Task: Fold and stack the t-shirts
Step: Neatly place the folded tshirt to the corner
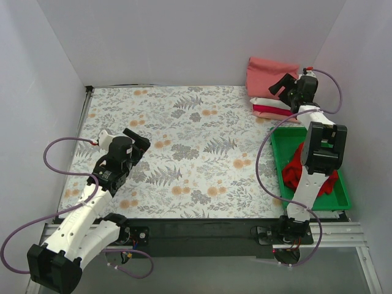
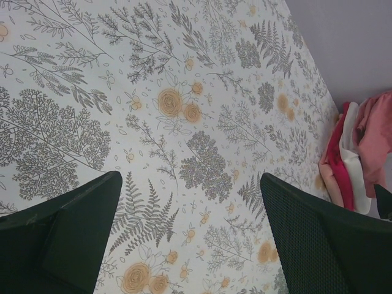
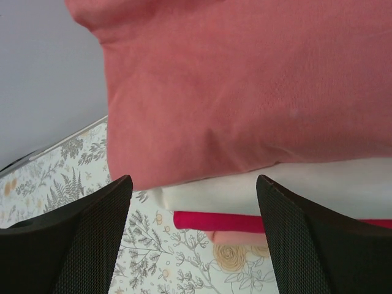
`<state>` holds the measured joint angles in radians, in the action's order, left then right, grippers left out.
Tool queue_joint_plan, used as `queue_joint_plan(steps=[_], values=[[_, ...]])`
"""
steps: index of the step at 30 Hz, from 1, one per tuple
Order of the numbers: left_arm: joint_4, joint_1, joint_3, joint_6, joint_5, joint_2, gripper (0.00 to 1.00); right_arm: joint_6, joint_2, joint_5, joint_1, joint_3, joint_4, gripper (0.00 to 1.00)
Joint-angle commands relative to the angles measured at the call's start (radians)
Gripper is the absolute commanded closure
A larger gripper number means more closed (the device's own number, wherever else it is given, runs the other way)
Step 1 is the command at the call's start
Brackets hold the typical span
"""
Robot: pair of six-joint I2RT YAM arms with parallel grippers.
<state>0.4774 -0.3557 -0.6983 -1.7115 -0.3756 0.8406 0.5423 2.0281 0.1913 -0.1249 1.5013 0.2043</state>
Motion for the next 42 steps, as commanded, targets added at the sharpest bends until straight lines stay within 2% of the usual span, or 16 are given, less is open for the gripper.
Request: queue_joint_plan(steps=[1, 9, 17, 30, 37, 41, 42], values=[[-0.006, -0.002, -0.001, 0.012, -0.06, -0.009, 0.04, 0.033, 0.052, 0.045, 0.001, 0.115, 0.017, 0.13], [-0.003, -0.002, -0.003, 0.013, -0.082, 0.005, 0.04, 0.05, 0.118, 0.027, -0.002, 0.14, -0.014, 0.14], [-0.005, -0.002, -0.004, 0.013, -0.086, 0.023, 0.04, 0.039, 0.06, -0.053, -0.004, 0.04, -0.016, 0.14], [-0.013, -0.002, -0.006, 0.019, -0.089, 0.034, 0.04, 0.097, 0.175, -0.081, -0.009, 0.215, -0.017, 0.14], [-0.01, -0.002, -0.006, 0.024, -0.097, 0.037, 0.04, 0.12, 0.208, -0.105, -0.01, 0.24, -0.017, 0.21], [-0.011, -0.002, -0.003, 0.023, -0.098, 0.029, 0.04, 0.136, 0.198, -0.138, -0.01, 0.205, -0.016, 0.28], [-0.01, -0.002, -0.004, 0.023, -0.098, 0.028, 0.04, 0.137, 0.193, -0.142, -0.01, 0.189, -0.016, 0.35]])
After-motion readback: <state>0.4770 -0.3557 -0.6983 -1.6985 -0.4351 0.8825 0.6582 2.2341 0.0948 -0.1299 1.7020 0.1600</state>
